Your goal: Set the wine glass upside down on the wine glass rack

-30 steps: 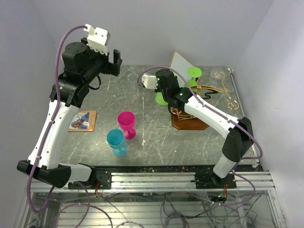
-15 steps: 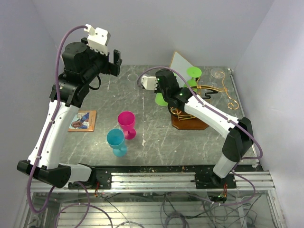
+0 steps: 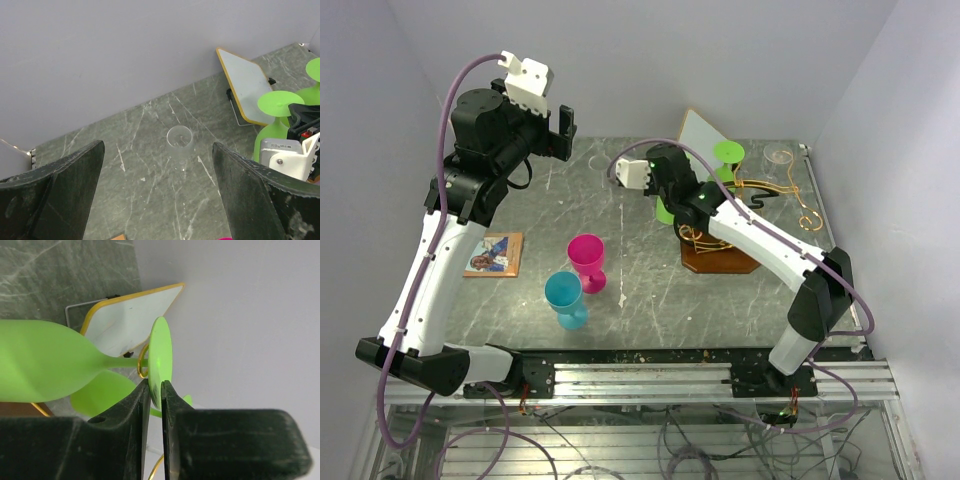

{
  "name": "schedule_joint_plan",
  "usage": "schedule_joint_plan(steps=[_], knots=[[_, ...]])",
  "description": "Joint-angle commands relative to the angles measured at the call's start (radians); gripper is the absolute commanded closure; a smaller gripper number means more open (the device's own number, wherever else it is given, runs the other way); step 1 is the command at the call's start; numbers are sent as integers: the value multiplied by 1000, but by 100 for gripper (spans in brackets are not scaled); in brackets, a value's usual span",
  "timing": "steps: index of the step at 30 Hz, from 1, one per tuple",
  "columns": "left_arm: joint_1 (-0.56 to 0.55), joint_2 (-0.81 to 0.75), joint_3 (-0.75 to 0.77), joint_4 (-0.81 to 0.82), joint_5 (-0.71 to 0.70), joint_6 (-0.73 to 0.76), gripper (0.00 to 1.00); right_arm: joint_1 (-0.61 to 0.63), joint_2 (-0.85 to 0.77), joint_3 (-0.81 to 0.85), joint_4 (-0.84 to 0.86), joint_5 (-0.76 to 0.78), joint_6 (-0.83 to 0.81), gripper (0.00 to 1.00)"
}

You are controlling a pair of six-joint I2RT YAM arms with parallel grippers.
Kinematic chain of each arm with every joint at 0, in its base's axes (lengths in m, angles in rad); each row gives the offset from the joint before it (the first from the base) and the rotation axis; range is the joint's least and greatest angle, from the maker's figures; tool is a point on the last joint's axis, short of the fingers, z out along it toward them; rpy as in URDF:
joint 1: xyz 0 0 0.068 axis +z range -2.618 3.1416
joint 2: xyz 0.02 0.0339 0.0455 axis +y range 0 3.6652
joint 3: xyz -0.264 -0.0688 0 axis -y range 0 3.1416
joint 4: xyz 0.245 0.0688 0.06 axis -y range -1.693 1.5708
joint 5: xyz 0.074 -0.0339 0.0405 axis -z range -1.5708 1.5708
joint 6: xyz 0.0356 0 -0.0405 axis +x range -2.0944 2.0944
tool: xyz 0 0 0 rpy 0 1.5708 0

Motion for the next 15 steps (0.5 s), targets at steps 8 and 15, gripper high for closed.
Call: schedule_joint_plan(steps=[8,15], knots=[[7,-31,-9,55,-12,28,1,38,-5,32,-85,-38,64,85],[7,-29,-43,78,-32,35,1,48,-17,37,-104,-41,86,78]])
